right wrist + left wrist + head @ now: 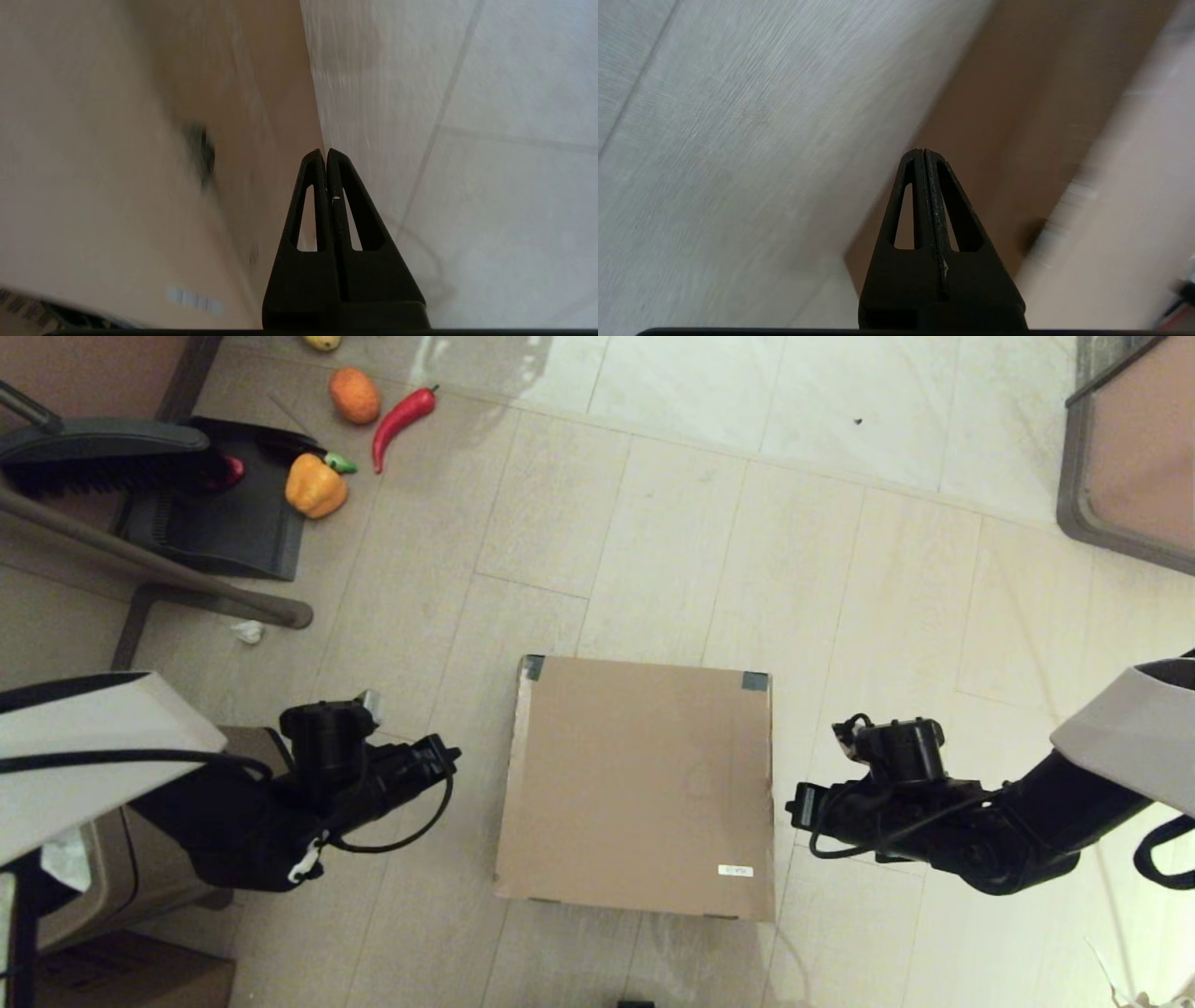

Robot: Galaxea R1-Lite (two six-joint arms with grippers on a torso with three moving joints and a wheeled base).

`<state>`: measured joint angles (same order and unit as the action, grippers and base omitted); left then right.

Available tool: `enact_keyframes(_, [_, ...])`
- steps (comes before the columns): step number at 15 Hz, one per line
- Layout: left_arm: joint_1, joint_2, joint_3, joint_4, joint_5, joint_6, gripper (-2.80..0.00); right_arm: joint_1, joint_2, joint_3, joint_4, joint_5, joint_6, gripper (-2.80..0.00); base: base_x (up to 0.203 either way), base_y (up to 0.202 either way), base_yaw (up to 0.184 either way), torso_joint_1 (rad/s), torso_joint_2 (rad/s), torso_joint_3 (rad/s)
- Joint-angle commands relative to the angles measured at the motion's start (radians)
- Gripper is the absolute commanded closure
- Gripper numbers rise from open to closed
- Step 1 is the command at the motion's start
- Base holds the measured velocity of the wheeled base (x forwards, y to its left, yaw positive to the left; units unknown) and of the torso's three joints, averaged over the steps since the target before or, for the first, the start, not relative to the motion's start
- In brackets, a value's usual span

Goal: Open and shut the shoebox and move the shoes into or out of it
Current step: Open the shoe box

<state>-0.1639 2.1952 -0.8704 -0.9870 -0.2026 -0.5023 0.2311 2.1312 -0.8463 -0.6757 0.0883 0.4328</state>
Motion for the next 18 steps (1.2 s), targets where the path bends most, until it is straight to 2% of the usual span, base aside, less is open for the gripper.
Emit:
enact_keyframes(1, [-0.008, 0.091, -0.041, -0.008, 0.0, -0.003, 0.0, 0.001, 0.066, -0.046, -0.003, 0.002, 0.002, 0.0, 0.0, 0.0, 0.0, 0.0, 0.0, 0.0])
enact_keyframes(8, [-0.058, 0.235, -0.21, 0.002, 0.019, 0.001, 0.0, 0.002, 0.136, -0.108, -0.002, 0.005, 0.0, 0.0, 0.0, 0.0, 0.0, 0.0, 0.0, 0.0])
enact_keyframes(14, [-0.093, 0.174, -0.213, 0.118, 0.034, 0.0, 0.0, 0.011, 0.132, -0.09, -0.004, 0.033, 0.017, 0.0, 0.0, 0.0, 0.0, 0.0, 0.0, 0.0])
enact_keyframes(18, [-0.101, 0.137, -0.198, 0.137, 0.049, -0.001, 0.0, 0.018, 0.128, -0.093, -0.004, 0.047, 0.076, 0.0, 0.0, 0.0, 0.0, 0.0, 0.0, 0.0])
